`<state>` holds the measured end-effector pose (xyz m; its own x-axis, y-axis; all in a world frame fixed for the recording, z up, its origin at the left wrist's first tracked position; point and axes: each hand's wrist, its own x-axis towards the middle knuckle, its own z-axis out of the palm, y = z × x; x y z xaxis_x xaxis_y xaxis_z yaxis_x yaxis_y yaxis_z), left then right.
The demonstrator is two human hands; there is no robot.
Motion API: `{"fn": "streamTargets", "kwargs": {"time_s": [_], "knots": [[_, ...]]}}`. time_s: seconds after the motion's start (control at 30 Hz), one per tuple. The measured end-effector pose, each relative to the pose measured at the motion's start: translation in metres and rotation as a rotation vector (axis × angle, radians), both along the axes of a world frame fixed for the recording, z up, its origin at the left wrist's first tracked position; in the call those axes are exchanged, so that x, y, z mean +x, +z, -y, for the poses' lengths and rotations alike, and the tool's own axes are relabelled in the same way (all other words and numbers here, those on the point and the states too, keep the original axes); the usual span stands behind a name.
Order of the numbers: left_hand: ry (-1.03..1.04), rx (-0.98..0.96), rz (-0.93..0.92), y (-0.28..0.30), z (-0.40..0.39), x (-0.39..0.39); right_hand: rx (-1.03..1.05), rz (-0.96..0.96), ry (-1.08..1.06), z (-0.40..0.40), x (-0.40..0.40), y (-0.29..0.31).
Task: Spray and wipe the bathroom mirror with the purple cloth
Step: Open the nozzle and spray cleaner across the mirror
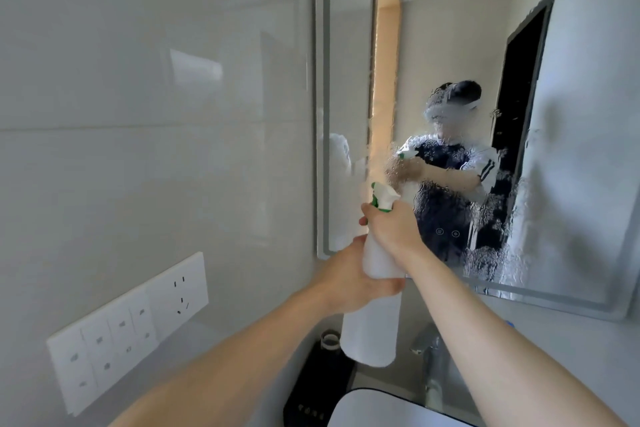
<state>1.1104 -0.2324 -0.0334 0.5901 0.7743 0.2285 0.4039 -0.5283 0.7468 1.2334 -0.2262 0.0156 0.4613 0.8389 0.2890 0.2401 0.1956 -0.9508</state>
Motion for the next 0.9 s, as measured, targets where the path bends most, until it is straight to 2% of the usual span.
{"fn": "streamTargets", "kwargs": {"time_s": [0.17,0.37,0.5,0.6,0.9], "knots": [[0.01,0.054,0.013,-0.003,-0.001,0.001,0.037,0.078,-0.095,0.005,-0.005,0.001],[0.073,0.038,0.083,0.004,-0.013,0.003,0.081,-0.02,0.022,0.001,-0.009,0.019],[-0.128,-0.127,0.128,0.01,-0.029,-0.003,0.08,-0.015,0.092,-0.005,-0.013,0.031],[-0.15,-0.184,0.13,0.012,-0.033,-0.006,0.08,-0.009,0.071,-0.008,-0.014,0.036],[-0.163,-0.077,0.115,0.019,-0.029,-0.002,0.108,-0.023,-0.011,-0.006,-0.017,0.044]]}}
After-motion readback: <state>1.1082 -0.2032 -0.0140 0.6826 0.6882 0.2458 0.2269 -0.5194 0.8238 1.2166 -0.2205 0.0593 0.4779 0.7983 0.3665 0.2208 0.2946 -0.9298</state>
